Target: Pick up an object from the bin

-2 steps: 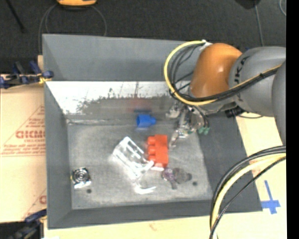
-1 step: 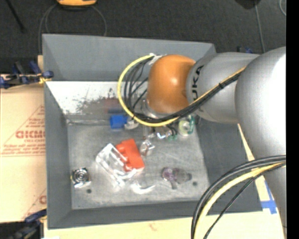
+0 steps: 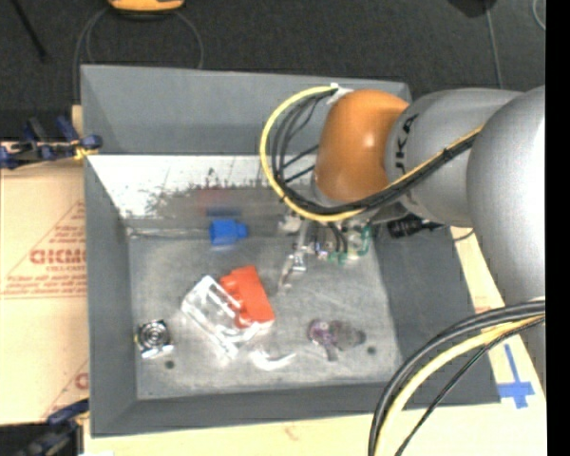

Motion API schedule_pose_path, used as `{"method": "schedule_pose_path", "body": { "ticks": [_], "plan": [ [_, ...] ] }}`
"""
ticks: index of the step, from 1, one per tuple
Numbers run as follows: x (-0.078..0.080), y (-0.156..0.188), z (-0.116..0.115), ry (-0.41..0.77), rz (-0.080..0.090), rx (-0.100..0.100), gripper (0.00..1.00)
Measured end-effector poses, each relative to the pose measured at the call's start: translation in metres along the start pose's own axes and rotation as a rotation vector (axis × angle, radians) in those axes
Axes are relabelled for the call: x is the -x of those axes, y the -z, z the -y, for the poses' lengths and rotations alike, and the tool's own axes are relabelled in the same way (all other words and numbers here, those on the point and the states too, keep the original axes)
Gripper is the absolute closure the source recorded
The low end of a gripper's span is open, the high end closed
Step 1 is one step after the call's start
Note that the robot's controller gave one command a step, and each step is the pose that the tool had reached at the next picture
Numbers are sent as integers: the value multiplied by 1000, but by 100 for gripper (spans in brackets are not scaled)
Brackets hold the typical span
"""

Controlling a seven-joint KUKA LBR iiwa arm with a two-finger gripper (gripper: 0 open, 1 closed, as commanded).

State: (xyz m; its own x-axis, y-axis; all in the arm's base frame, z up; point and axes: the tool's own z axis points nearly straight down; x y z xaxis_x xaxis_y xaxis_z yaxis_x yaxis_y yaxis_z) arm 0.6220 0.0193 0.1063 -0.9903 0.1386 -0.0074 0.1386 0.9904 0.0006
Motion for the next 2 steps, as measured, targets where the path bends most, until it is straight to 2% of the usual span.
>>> {"method": "schedule_pose_path", "body": {
  "ticks": [1, 2],
  "plan": [
    [1, -18, 77, -389, -5, -4, 0],
    [37, -25, 125, -577, -1, -3, 0]
  ]
}}
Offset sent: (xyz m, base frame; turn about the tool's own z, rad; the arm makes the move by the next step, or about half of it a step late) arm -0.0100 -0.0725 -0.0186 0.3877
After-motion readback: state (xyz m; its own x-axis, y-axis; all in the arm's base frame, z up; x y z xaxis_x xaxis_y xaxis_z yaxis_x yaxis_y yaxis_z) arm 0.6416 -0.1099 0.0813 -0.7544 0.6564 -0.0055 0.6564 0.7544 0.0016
